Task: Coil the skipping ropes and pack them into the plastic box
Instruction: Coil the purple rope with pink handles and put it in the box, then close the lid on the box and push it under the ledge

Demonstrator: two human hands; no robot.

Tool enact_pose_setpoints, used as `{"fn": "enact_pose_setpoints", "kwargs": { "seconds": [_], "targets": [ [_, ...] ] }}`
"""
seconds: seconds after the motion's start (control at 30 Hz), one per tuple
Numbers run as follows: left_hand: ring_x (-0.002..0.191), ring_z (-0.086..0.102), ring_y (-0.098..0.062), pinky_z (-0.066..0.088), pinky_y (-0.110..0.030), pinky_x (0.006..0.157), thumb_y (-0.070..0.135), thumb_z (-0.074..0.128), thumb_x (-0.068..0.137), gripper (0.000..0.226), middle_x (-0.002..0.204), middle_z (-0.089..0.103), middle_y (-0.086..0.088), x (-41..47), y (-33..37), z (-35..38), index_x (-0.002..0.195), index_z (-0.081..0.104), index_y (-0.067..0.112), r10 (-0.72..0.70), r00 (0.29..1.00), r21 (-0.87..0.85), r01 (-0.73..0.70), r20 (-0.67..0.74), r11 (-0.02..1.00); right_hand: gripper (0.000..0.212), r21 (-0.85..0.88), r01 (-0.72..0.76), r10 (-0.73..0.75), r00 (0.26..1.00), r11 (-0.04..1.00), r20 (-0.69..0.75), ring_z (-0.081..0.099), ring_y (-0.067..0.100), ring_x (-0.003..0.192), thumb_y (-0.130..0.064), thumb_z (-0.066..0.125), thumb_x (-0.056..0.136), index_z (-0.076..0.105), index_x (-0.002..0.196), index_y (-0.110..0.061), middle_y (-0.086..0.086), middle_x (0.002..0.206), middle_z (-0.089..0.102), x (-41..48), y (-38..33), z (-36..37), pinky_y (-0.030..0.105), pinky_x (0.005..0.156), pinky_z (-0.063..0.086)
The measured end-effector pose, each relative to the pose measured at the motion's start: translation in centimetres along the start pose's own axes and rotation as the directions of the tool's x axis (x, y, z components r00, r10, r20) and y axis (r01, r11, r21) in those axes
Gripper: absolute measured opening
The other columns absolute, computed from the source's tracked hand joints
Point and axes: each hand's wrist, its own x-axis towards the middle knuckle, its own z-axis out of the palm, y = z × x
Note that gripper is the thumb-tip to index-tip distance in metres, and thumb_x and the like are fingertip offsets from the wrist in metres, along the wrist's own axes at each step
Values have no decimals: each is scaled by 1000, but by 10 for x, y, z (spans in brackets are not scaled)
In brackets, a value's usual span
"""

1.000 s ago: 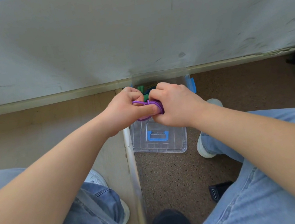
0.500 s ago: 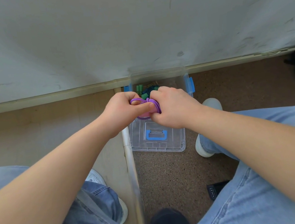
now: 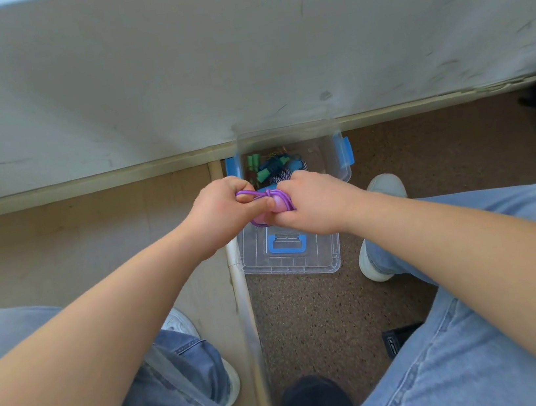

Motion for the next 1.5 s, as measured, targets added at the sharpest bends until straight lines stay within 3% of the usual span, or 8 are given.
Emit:
{"fn": "enact_pose_setpoints", "kwargs": {
  "seconds": [0.2,0.37,0.67,0.9,1.07,1.17,1.3,1.5],
  "targets": [
    [68,58,-10,46,-22,62,23,80,80,24,73,64,2,3,4,-2,73,58,15,-10,1000,-133,13,19,991,59,117,80,-90,992,990,84,51,10,89,-66,72,75,49,115,-30,-6,104,43,-2,6,-4,29,75,47],
    [75,63,-14,57,-42,76,24,73,83,7,86,73,-5,15,4,-3,84,68,19,-24,999,-205,14,-49,979,37,123,87,-85,996,989,-21,46,19,102,-32,75,78,48,101,-20,-4,96,47,10,13,-4,33,76,43],
    [100,66,-17,58,-42,88,16,58,92,25,109,69,2,54,-7,-7,112,70,24,-148,989,-257,139,-14,956,80,361,-25,69,992,932,-108,58,18,93,-29,79,77,37,145,-25,-1,108,61,49,31,5,28,78,44],
    [88,63,-21,59,-40,79,11,52,95,29,117,65,-6,119,-16,24,120,60,23,-218,976,-315,201,-21,928,80,740,-339,522,853,581,-19,62,19,97,-27,83,68,44,138,-29,-6,112,62,97,70,17,34,75,54],
    [97,64,-19,58,-30,74,14,51,97,35,120,61,-5,132,-25,42,131,58,21,-243,970,-321,230,2,919,76,907,-315,706,708,280,28,68,18,81,-39,80,60,48,127,-22,-3,89,66,113,82,29,43,82,60],
    [106,62,-20,59,-33,79,16,51,98,34,119,60,-3,130,-31,51,130,58,23,-266,963,-318,261,28,911,47,848,-384,698,716,366,23,62,12,73,-22,68,85,42,125,-25,-1,82,62,105,80,37,24,72,48],
    [106,63,-22,59,-34,80,15,50,98,35,117,61,-3,122,-40,56,131,57,24,-308,951,-337,302,39,892,44,731,-423,640,768,536,-25,59,23,113,-19,61,92,59,136,-18,4,128,64,97,78,56,26,87,42],
    [105,61,-20,56,-29,70,20,47,99,31,113,61,-3,113,-71,70,127,60,24,-389,919,-297,388,59,872,23,601,-548,664,747,581,40,61,20,91,-21,52,99,70,112,-18,4,109,69,82,81,97,28,73,46]
  ]
}}
